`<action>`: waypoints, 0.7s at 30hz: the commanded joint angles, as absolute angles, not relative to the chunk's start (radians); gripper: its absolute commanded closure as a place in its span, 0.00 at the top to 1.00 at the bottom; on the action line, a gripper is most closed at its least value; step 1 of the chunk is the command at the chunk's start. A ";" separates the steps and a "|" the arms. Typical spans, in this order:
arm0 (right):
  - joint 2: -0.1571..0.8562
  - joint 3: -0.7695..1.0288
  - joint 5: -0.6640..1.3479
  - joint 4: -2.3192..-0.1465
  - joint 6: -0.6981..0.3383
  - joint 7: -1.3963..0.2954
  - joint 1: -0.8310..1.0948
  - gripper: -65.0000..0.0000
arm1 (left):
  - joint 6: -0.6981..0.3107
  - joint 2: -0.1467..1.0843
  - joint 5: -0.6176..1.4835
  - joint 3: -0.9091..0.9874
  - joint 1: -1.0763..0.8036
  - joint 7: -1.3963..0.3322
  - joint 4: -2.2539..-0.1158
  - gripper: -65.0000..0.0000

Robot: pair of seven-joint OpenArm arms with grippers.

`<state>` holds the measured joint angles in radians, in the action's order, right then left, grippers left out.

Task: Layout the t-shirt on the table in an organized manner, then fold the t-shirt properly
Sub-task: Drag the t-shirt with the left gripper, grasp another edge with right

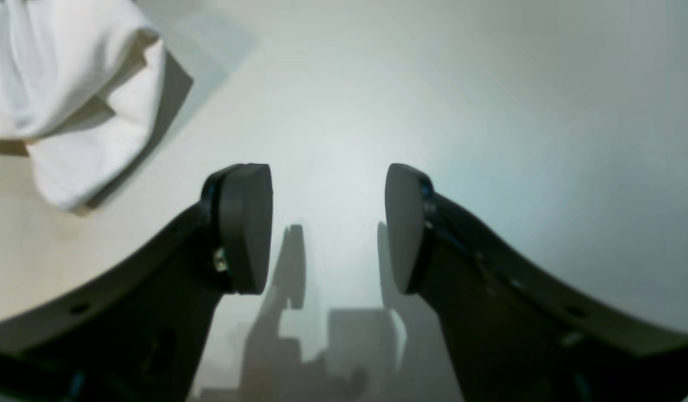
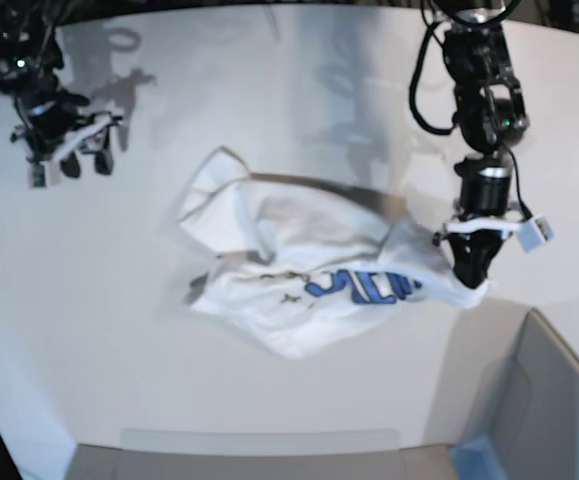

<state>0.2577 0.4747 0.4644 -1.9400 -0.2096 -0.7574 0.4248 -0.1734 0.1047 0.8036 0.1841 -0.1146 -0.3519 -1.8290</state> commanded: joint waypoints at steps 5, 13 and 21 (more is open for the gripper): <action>0.271 0.286 0.472 -1.965 -0.214 -0.677 0.384 0.49 | -0.182 0.105 0.809 0.216 -0.147 -0.340 -1.781 0.00; 0.242 0.079 0.360 -1.847 -0.205 -0.685 0.234 0.49 | -0.182 0.105 0.808 0.216 -0.173 -0.340 -1.774 0.00; 0.140 0.073 0.286 -1.759 -0.205 -0.684 0.174 0.49 | -0.182 0.131 0.808 0.216 -0.173 -0.340 -1.771 0.00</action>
<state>0.1345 0.0689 0.2810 -1.7435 -0.2024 -0.7067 0.1833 -0.1680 0.1272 0.8021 0.2127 -0.1814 -0.3637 -1.7554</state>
